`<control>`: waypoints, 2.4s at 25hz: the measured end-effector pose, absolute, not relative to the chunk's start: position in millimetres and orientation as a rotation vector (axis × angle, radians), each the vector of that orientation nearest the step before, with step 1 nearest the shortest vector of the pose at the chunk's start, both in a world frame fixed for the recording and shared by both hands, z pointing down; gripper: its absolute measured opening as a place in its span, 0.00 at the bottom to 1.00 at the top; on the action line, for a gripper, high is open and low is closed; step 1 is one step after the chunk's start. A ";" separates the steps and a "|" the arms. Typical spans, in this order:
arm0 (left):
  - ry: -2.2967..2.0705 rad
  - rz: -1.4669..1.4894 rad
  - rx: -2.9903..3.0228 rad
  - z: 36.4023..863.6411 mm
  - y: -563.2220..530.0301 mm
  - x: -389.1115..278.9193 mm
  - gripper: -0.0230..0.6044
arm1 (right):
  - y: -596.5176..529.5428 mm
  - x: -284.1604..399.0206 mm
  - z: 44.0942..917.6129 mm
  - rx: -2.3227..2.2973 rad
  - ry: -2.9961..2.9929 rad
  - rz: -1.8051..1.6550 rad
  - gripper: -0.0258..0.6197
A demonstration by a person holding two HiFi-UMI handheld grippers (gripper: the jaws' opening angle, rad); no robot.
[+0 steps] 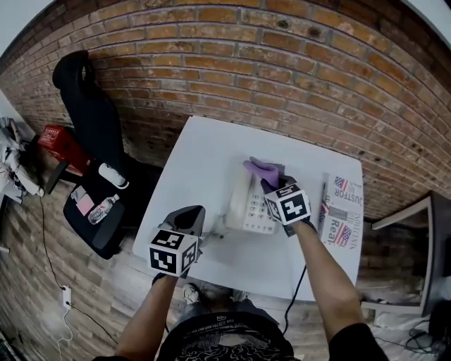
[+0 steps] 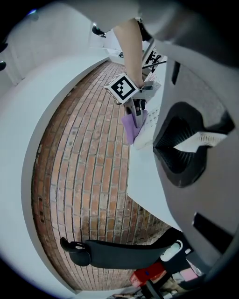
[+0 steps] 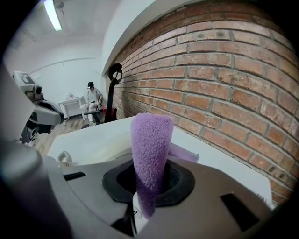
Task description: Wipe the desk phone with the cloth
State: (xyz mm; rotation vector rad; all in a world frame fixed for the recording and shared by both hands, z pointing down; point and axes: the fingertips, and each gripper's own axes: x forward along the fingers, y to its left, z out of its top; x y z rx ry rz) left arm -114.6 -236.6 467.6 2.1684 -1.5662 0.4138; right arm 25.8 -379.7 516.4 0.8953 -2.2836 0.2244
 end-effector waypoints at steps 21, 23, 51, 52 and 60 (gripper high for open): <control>-1.454 0.418 2.258 469.6 -214.9 -125.5 0.04 | -316.1 30.1 533.7 0.988 -2.239 0.346 0.11; -1.442 0.418 2.265 469.5 -214.0 -126.2 0.04 | -310.5 30.6 534.9 0.992 -2.233 0.349 0.11; -1.201 0.437 2.423 473.9 -196.1 -122.4 0.04 | -215.2 31.2 566.1 1.051 -2.135 0.474 0.11; -1.193 0.438 2.426 474.2 -195.1 -122.4 0.04 | -212.5 31.3 567.0 1.050 -2.130 0.476 0.11; -1.165 0.446 2.443 475.3 -188.1 -127.7 0.04 | -202.6 35.4 559.7 1.093 -2.111 0.468 0.11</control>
